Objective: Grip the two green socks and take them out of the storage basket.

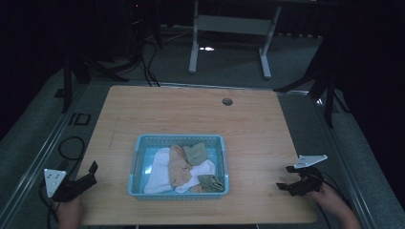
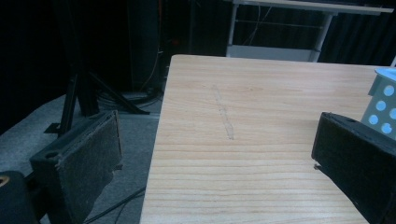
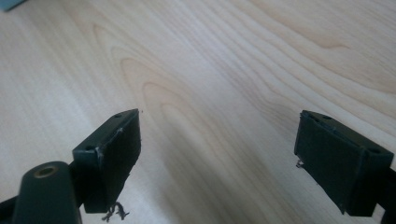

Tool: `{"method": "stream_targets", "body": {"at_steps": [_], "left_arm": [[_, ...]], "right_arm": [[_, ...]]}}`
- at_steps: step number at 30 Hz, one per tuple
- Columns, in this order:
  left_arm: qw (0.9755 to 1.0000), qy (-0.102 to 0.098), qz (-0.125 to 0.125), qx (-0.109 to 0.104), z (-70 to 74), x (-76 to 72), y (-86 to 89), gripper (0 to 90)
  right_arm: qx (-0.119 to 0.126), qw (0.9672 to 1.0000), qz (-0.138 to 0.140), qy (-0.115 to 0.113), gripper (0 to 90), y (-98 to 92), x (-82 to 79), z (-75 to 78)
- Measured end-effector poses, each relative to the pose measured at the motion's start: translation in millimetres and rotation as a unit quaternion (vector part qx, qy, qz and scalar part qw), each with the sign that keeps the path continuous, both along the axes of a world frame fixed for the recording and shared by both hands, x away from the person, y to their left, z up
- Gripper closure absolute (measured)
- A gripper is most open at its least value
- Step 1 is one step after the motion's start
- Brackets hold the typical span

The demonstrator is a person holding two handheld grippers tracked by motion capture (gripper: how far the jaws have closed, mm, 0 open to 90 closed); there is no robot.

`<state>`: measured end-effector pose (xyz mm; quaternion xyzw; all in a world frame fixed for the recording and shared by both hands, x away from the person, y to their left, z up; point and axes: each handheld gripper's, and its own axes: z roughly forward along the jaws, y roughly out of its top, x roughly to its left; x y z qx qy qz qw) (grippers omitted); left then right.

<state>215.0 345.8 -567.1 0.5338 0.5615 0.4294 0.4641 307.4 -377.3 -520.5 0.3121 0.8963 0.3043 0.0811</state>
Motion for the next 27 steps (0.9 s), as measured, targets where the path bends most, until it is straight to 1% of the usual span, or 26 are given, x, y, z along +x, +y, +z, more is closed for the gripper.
{"method": "stream_targets", "body": {"at_steps": [2, 4, 5, 7, 8, 9, 11, 13, 14, 16, 19, 20, 21, 22, 24, 25, 26, 27], "left_arm": [[1.0, 0.0, 0.0, 0.001, 0.0, 0.1, -0.1, 1.5], [1.0, -0.001, -0.002, 0.001, 0.0, 0.4, 0.0, 1.5], [1.0, -0.001, -0.004, 0.001, 0.0, 0.5, 0.0, 1.5], [1.0, -0.001, -0.005, 0.002, 0.0, 0.5, -0.2, 1.4], [1.0, -0.001, -0.005, 0.002, 0.0, 0.5, -0.2, 1.5], [1.0, 0.0, -0.005, 0.002, 0.1, 0.5, -0.3, 1.5], [1.0, 0.001, -0.006, 0.002, 0.2, 0.7, -0.3, 1.5], [1.0, 0.001, -0.007, 0.002, 0.2, 0.9, -0.3, 1.5], [1.0, 0.002, -0.007, 0.001, 0.3, 1.0, -0.3, 1.4], [1.0, 0.002, -0.008, 0.001, 0.2, 1.0, -0.3, 1.4], [1.0, 0.002, -0.009, -0.002, 0.2, 1.3, 0.3, 1.5], [0.9999, 0.001, -0.01, -0.002, 0.2, 1.4, 0.4, 1.5], [0.9999, 0.001, -0.01, -0.003, 0.2, 1.4, 0.4, 1.5], [0.9999, 0.001, -0.011, -0.003, 0.2, 1.3, 0.4, 1.5], [0.9999, 0.0, -0.011, -0.003, 0.2, 1.3, 0.4, 1.5], [0.9999, 0.0, -0.011, -0.004, 0.2, 1.2, 0.4, 1.5], [0.9999, 0.0, -0.011, -0.004, 0.2, 1.2, 0.4, 1.5], [0.9999, 0.0, -0.012, -0.004, 0.2, 1.2, 0.5, 1.5]], "right_arm": [[-0.014, 0.9997, 0.013, 0.012, 14.4, 4.4, 1.1, 2.8], [-0.039, 0.9986, 0.029, 0.023, 14.4, 8.9, 2.5, 6.2], [-0.046, 0.998, 0.033, 0.03, 14.4, 10.7, 3.6, 8.2], [-0.058, 0.9959, 0.055, 0.042, 14.4, 15.4, 5.0, 11.7], [-0.058, 0.9959, 0.055, 0.042, 14.4, 15.4, 5.0, 11.7], [-0.066, 0.9946, 0.065, 0.046, 14.4, 18.3, 5.2, 12.9], [-0.094, 0.9896, 0.09, 0.062, 15.5, 26.0, 6.6, 14.0], [-0.108, 0.9859, 0.104, 0.073, 16.6, 32.1, 6.6, 14.7], [-0.113, 0.9847, 0.112, 0.072, 17.0, 35.3, 6.7, 15.4], [-0.118, 0.9838, 0.114, 0.073, 17.0, 39.2, 5.8, 17.2], [-0.125, 0.9814, 0.121, 0.079, 17.0, 45.7, 4.0, 19.6], [-0.137, 0.9796, 0.128, 0.072, 16.5, 48.7, 2.2, 20.0], [-0.15, 0.9771, 0.136, 0.067, 15.0, 51.8, 0.0, 20.4], [-0.154, 0.9756, 0.141, 0.069, 13.5, 54.6, -1.4, 21.0], [-0.151, 0.9752, 0.147, 0.068, 13.9, 59.6, -2.9, 23.0], [-0.15, 0.9755, 0.146, 0.068, 13.9, 61.6, -3.3, 24.2], [-0.149, 0.9752, 0.146, 0.072, 14.0, 63.5, -3.4, 25.5], [-0.152, 0.9741, 0.15, 0.074, 14.3, 65.2, -3.3, 26.5]]}}
